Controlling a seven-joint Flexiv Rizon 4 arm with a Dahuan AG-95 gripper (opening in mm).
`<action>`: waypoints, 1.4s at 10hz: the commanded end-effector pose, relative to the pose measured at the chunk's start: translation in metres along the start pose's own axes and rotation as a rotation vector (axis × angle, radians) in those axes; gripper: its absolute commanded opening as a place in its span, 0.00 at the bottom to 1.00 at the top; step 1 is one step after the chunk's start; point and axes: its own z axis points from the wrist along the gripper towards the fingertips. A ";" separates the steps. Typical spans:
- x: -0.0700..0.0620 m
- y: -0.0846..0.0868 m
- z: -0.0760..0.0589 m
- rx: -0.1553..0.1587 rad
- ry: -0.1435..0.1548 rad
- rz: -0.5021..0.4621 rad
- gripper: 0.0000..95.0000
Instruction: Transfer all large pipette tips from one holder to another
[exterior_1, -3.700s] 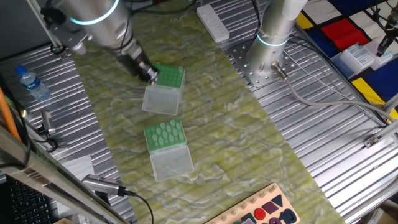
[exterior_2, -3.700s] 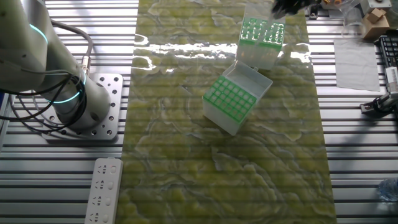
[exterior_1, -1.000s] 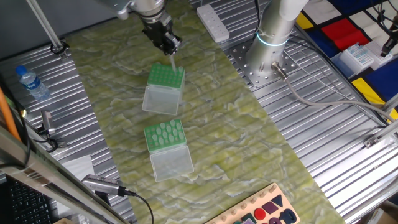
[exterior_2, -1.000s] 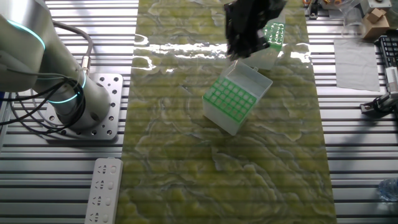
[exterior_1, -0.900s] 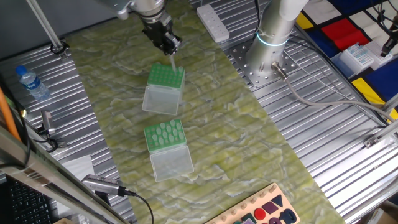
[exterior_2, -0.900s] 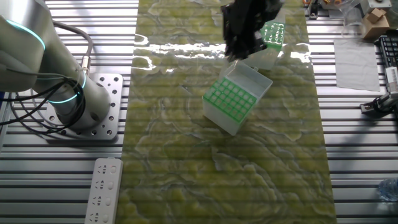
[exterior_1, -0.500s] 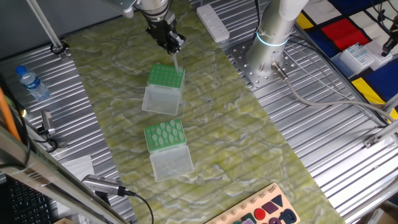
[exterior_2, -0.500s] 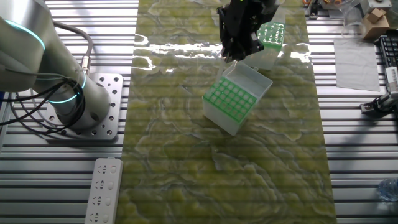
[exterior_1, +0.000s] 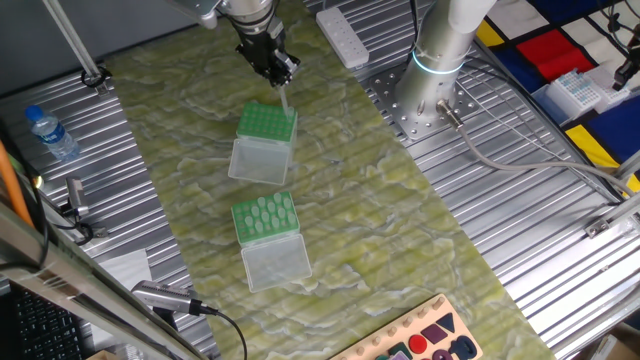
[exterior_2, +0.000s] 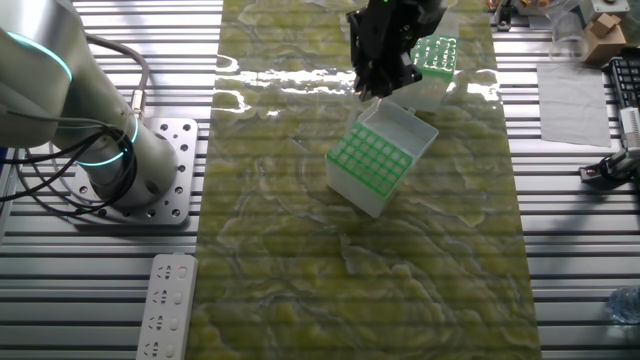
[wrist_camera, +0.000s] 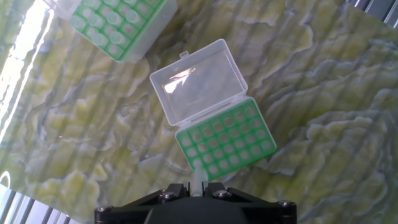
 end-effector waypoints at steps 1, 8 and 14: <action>0.001 0.001 0.001 0.000 -0.002 -0.003 0.00; -0.001 0.004 0.014 0.013 -0.027 -0.012 0.00; 0.000 0.002 0.019 0.023 -0.042 -0.049 0.40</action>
